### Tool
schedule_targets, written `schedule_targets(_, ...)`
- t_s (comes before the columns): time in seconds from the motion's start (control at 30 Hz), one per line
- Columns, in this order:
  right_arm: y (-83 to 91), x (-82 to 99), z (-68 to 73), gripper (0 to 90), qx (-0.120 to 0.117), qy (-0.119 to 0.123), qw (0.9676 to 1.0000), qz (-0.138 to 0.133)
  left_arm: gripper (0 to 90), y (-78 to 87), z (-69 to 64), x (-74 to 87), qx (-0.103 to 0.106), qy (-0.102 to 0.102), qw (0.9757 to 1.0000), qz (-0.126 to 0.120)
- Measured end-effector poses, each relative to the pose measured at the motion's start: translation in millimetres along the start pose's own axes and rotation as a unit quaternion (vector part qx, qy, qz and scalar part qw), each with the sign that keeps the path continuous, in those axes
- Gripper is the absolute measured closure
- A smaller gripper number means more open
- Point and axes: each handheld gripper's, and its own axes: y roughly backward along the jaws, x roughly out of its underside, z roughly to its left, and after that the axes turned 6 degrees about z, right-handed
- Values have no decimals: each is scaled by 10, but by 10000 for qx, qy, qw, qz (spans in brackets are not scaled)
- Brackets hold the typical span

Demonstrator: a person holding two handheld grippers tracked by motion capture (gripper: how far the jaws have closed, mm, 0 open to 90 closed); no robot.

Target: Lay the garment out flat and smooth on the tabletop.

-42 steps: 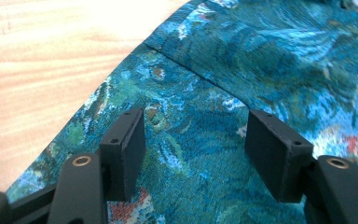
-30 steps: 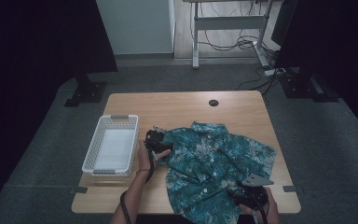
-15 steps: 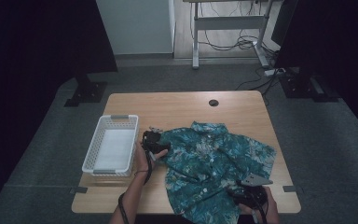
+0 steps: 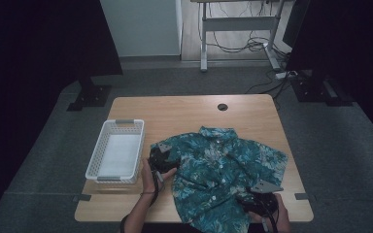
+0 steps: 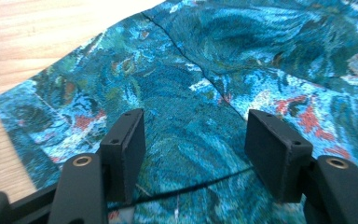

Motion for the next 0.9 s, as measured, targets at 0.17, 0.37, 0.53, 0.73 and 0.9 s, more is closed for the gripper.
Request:
schedule_targets(0.17, -3, -6, -13, 410, 1, -24, 10000, 4, 380, -90, 29, -60, -132, -17, 9999, 52)
schedule_targets(0.37, -23, -37, -79, 402, 7, -125, 9999, -5, 376, -193, 139, -219, -202, 22, 9996, 174)
schedule_targets(0.53, -54, -75, -153, 396, -8, -255, 9997, -33, 376, -287, 231, -360, -186, 134, 9995, 235)
schedule_targets(0.73, -71, -97, -243, 396, -27, -392, 9992, -78, 376, -364, 299, -476, -293, 151, 9989, 338)
schedule_targets(0.9, -73, -101, -266, 394, -6, -412, 9991, -85, 376, -279, 294, -425, -167, 244, 9993, 248)
